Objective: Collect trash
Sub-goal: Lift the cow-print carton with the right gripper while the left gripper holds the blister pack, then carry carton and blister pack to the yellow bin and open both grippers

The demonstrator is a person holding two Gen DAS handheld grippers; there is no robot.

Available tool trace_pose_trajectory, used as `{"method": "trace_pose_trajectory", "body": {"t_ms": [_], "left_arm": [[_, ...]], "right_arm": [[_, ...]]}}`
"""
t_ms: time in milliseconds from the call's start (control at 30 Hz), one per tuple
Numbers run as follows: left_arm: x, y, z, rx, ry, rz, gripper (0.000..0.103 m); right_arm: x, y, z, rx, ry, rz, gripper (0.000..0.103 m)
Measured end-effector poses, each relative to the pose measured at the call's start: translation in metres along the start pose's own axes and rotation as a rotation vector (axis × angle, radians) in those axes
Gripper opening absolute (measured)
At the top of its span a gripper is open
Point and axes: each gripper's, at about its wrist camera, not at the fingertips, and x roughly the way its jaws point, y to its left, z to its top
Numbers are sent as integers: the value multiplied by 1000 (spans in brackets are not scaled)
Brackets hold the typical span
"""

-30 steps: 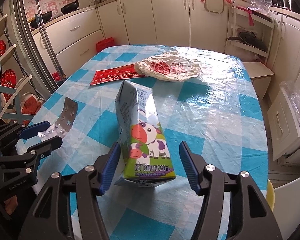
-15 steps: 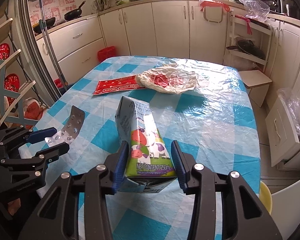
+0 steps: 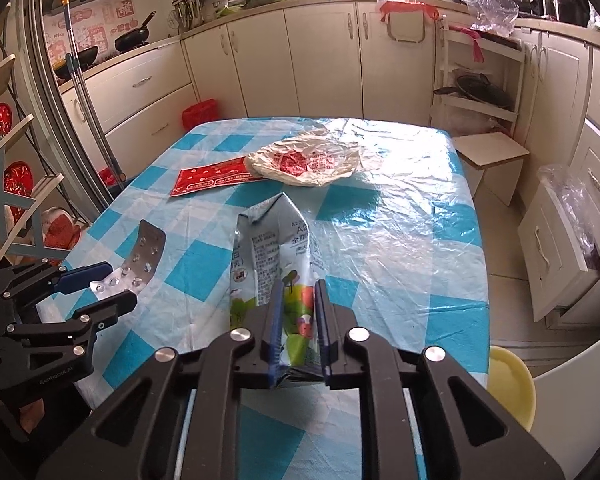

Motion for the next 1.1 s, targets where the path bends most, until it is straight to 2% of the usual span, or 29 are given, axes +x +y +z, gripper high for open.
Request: {"method": "trace_pose_trajectory", "body": {"t_ms": [33, 67, 200, 233, 367, 433, 500, 567, 600, 800, 1100], "left_arm": [[0, -1, 0, 2, 0, -1, 40], [0, -1, -1, 2, 1, -3, 40], [1, -1, -2, 4, 5, -6, 40], [1, 0, -2, 1, 5, -7, 40], [1, 3, -1, -11, 2, -8, 40], [0, 5, -1, -15, 0, -10, 40], [0, 5, -1, -17, -1, -11, 40], [1, 6, -1, -19, 1, -11, 40], [1, 6, -1, -20, 1, -11, 40], [-1, 6, 2, -22, -7, -16, 40], [-8, -11, 8, 6, -23, -43, 40]], "right_arm": [[0, 0, 0, 5, -4, -4, 55], [2, 1, 0, 2, -3, -7, 58], [16, 1, 0, 12, 36, -3, 60], [20, 1, 0, 18, 45, 0, 65], [32, 7, 0, -11, 63, -30, 69], [39, 12, -1, -30, 88, -39, 69], [38, 13, 0, -34, 77, -23, 68], [37, 12, 1, -17, 72, 14, 46], [37, 11, 1, -9, 70, 18, 44], [16, 10, 5, -7, 2, 24, 44], [-27, -11, 1, 26, -85, -20, 44]]}}
